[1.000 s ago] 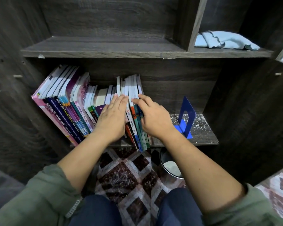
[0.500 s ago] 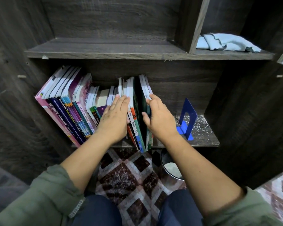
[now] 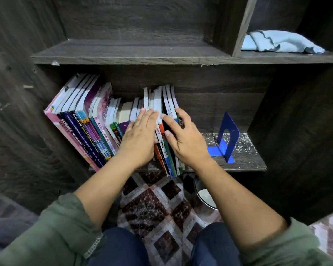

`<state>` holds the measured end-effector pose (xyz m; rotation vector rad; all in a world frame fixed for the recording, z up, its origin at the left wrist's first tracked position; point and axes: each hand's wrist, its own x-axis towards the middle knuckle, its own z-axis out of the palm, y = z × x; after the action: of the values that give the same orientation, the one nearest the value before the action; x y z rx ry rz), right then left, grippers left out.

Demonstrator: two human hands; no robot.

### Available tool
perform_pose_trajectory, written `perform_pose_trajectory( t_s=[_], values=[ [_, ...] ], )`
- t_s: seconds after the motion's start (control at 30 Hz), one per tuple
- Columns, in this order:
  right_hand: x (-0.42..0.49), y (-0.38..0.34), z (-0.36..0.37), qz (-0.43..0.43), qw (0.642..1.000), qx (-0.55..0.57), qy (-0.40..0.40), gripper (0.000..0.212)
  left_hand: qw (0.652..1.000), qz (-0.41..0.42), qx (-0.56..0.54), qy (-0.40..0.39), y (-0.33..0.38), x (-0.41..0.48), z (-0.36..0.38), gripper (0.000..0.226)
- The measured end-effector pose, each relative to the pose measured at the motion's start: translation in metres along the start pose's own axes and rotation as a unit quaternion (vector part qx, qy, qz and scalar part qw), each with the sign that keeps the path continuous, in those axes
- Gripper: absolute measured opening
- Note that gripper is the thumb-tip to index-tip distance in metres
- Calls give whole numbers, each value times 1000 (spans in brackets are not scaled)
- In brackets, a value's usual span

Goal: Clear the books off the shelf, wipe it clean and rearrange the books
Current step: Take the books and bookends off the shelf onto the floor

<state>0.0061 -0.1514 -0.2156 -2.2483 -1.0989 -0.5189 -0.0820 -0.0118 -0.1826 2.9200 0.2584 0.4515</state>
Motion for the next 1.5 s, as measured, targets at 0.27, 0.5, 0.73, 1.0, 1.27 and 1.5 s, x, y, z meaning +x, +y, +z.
perform_pose_trajectory(
  t_s=[0.27,0.5,0.73,1.0,1.27,1.5],
  values=[
    [6,0,-1,-4,1000,10,27,44,1000,-3,3,7,1,-1,1,86],
    [2,2,18,44,994,37,94,49,1000,-10,21,10,2,0,2,90],
    [-29,3,57,370,910,171,68,83,998,-12,61,20,3,0,5,91],
    [-29,19,36,380,913,131,76,30,997,-12,80,-1,5,1,0,81],
    [-72,20,-56,271,956,-31,111,46,957,149,141,203,68,-4,-32,88],
    [-156,17,-129,265,958,-98,49,52,829,459,296,123,168,6,-28,10]
  ],
)
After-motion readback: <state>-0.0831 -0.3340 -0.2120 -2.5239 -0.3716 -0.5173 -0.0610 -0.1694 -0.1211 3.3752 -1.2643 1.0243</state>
